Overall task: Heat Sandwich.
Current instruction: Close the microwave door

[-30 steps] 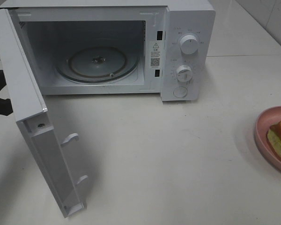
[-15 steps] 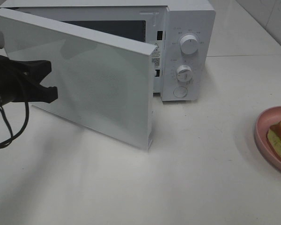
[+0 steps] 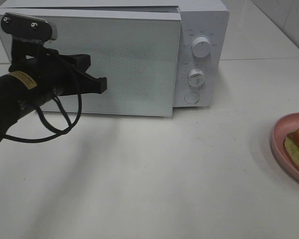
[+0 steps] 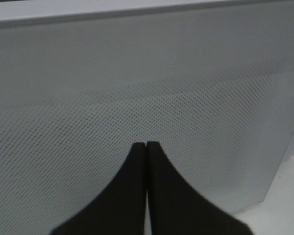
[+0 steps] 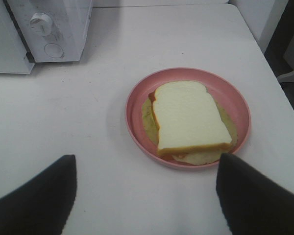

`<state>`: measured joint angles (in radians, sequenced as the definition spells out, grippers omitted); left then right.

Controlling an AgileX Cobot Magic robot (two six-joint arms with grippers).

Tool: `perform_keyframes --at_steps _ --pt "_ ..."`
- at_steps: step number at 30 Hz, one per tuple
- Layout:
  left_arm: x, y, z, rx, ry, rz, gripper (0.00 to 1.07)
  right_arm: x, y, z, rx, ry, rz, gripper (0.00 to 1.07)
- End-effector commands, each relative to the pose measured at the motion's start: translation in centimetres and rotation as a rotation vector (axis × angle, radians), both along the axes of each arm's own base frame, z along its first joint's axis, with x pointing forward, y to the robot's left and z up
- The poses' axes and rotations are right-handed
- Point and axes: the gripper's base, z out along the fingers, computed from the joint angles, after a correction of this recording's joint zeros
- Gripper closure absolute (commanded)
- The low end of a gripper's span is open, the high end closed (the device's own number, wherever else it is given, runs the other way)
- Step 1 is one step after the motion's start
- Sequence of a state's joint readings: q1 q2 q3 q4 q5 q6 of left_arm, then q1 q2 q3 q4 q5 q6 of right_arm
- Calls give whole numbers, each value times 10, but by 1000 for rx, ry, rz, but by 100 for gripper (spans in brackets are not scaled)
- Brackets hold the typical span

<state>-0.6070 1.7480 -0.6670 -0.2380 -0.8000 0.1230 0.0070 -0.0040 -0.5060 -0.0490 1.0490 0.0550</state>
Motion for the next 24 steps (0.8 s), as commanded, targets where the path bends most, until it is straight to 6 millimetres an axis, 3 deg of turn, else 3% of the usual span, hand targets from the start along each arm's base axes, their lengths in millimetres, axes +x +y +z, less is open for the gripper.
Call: perform_keyframes --at_steps 1,13,24 --pt "8 -14 2 -22 -2 9 107 -3 1 0 1 -37 -3 32" --pt "33 -58 3 -20 -9 -40 107 -3 1 0 1 -37 -3 32" --pt "55 -79 3 -27 22 -58 107 -3 1 0 1 -37 -3 32"
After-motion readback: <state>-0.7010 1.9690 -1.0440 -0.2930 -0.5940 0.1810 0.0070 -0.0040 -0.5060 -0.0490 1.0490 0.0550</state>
